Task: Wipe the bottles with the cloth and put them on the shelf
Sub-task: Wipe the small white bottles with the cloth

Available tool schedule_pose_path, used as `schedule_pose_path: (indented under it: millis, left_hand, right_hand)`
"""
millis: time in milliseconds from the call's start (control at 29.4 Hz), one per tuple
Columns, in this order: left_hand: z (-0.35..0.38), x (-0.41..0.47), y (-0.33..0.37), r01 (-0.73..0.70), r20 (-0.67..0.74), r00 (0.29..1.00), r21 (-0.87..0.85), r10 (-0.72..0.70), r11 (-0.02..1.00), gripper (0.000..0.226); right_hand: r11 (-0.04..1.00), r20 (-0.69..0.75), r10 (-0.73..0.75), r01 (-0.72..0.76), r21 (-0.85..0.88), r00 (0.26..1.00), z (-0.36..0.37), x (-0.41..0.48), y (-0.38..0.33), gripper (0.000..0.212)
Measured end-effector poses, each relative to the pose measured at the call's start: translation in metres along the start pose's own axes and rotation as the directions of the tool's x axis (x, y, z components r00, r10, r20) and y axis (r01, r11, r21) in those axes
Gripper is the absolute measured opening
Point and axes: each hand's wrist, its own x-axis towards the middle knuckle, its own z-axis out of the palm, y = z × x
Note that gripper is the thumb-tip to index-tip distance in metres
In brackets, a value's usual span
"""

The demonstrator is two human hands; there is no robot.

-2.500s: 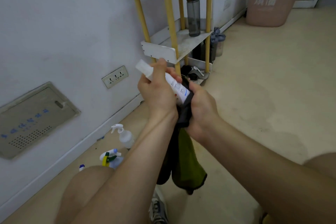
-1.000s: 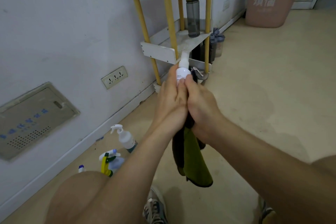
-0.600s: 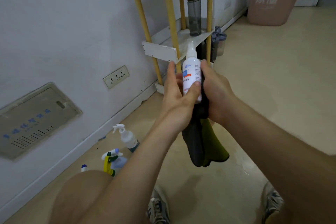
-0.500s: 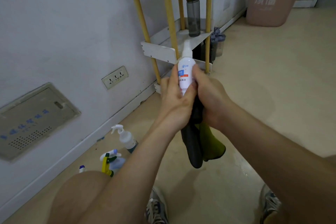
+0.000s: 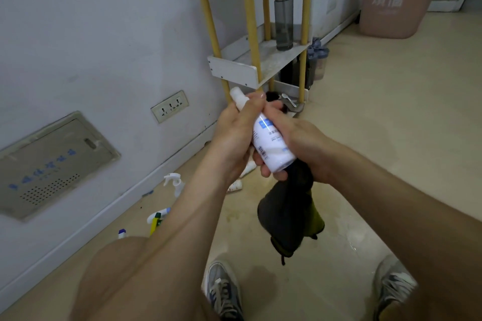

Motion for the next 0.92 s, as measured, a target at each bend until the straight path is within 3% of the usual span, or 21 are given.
schedule_pose_path:
  millis: [102,204,272,408,477,579,681,817,919]
  left_hand:
    - [0.007,-0.002,-0.004,-0.062,-0.127,0.99,0.005,0.062,0.998,0.021]
    - [0.013,-0.001,-0.014,-0.165,-0.339,0.915,0.176,0.217,0.97,0.012]
    - [0.014,0.0,-0.017,-0.159,-0.391,0.894,0.183,0.22,0.97,0.013]
    - [0.019,-0.011,-0.013,-0.061,-0.235,0.971,-0.126,0.03,0.99,0.029]
    - [0.024,-0.018,-0.019,-0.009,-0.102,0.995,-0.144,-0.006,0.989,0.028]
    - [0.027,-0.022,-0.03,-0.015,0.078,0.997,-0.036,0.018,0.999,0.033]
    - [0.023,-0.016,-0.033,-0.109,0.075,0.992,0.149,0.098,0.983,0.037]
    - [0.022,-0.01,-0.039,-0.087,-0.018,0.995,0.234,0.094,0.968,0.041]
    - [0.02,-0.005,-0.039,-0.143,0.031,0.989,0.402,0.143,0.904,0.039]
  right_hand:
    - [0.999,-0.102,-0.046,0.043,-0.029,0.994,0.008,0.003,0.007,0.057]
    - [0.889,-0.31,-0.34,0.196,-0.415,0.888,0.026,0.006,0.03,0.043]
    - [0.818,-0.348,-0.464,0.244,-0.52,0.815,0.042,0.002,0.044,0.033]
    - [0.857,-0.412,-0.445,0.244,-0.455,0.795,0.042,0.008,0.038,0.04]
    - [0.907,-0.489,-0.374,0.201,-0.371,0.788,0.028,0.019,0.026,0.051]
    - [0.995,-0.58,-0.025,0.078,0.067,0.814,0.011,0.029,0.01,0.057]
    - [0.95,-0.497,0.165,-0.001,0.313,0.852,0.014,0.027,0.007,0.053]
    - [0.928,-0.49,0.097,0.099,0.358,0.866,0.022,0.019,0.009,0.043]
    - [0.936,-0.473,0.014,0.154,0.315,0.881,0.019,0.013,0.012,0.037]
